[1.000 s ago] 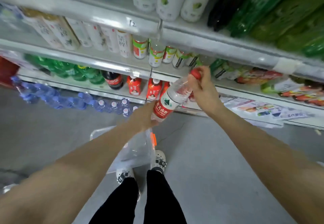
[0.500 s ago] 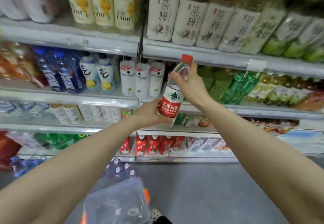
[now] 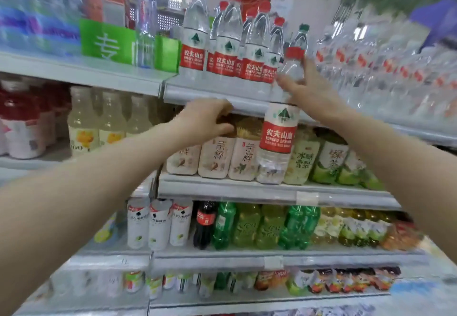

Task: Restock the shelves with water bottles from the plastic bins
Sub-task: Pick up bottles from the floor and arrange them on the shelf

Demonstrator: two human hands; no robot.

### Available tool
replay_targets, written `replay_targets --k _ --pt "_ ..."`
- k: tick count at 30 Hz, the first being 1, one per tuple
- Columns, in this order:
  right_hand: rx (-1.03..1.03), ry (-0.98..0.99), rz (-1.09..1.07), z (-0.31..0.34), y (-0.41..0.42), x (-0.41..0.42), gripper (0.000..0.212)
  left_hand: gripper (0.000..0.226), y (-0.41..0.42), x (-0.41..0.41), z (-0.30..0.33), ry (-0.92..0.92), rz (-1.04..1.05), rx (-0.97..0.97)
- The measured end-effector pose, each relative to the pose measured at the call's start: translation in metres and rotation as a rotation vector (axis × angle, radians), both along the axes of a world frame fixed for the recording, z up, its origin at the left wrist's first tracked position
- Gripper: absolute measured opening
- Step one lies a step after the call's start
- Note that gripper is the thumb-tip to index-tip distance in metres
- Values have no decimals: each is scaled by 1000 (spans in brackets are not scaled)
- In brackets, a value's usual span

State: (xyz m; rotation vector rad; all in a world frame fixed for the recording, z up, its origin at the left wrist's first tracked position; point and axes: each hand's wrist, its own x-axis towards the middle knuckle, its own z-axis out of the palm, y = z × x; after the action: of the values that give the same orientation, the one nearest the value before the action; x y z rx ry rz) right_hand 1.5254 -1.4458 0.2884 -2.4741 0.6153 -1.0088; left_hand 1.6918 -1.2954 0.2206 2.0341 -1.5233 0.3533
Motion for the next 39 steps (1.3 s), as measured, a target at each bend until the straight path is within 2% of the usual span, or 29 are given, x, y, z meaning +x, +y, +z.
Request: replay_targets --k 4,9,15,20,25,28,34,39 --pt "-41 -151 -40 75 -50 6 62 57 -48 7 54 -73 106 -89" --pt "-86 -294 -44 119 -110 24 55 53 -108 16 79 13 185 -95" --pt "-20 -254 22 108 -159 73 74 48 -170 34 74 115 269 -61" --pt "-69 -207 25 94 -188 110 79 65 -196 43 76 177 356 -83" --pt "-177 -228 74 94 -200 117 79 73 -205 44 79 196 406 -97" --pt "-365 -252 2 98 -203 120 80 85 -207 43 77 178 447 -98" --pt "-447 -318 -51 101 -209 131 60 66 -203 45 76 187 382 -118" --pt "-411 -346 -2 97 -213 141 58 57 -200 49 75 211 319 -116"
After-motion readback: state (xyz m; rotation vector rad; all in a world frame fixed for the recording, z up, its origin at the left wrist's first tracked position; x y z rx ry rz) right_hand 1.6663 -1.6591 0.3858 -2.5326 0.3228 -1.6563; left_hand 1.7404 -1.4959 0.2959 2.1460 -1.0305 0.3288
